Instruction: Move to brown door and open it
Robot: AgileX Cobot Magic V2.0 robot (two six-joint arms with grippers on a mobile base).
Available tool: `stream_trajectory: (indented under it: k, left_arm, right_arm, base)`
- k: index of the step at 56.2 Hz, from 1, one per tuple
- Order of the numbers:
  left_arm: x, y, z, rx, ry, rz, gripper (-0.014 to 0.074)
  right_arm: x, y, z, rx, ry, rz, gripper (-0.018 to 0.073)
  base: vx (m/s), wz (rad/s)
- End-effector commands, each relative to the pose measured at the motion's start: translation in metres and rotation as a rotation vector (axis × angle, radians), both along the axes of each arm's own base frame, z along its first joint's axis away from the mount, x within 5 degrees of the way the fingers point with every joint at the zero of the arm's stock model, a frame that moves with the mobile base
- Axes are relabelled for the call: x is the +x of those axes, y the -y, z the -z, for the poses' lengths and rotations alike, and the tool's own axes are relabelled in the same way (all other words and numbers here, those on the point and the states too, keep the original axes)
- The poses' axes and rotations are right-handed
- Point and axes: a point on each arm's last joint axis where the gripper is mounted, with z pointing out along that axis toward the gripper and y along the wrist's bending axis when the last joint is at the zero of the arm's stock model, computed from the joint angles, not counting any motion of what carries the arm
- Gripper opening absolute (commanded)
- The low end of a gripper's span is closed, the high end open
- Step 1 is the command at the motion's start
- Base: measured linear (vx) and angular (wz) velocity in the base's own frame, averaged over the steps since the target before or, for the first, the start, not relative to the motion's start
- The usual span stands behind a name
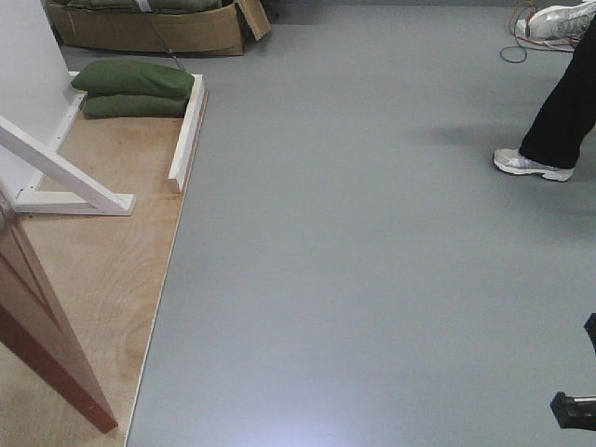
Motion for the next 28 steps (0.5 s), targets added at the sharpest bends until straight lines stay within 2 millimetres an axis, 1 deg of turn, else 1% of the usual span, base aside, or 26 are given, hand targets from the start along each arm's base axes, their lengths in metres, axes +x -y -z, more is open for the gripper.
stream_trajectory:
  k: [1, 13, 28]
  left_arm:
    - [-0.006, 0.037, -0.03, 0.049, 0.08, 0.044, -0.0003]
    - [0.015, 0.071, -0.029, 0.08, 0.067, 0.104, -0.0003]
    - [0.027, 0.099, -0.029, 0.084, 0.068, 0.187, -0.0003]
  right_arm:
    - [0.001, 0.0, -0.007, -0.01, 0.091, 0.003, 0.0]
    - [0.001, 0.0, -0.007, -0.01, 0.091, 0.003, 0.0]
    - [0.001, 0.0, -0.007, -0.01, 0.091, 0.003, 0.0]
  base:
    - [0.0, 0.0]
    - [0.0, 0.0]
    - [0.0, 0.0]
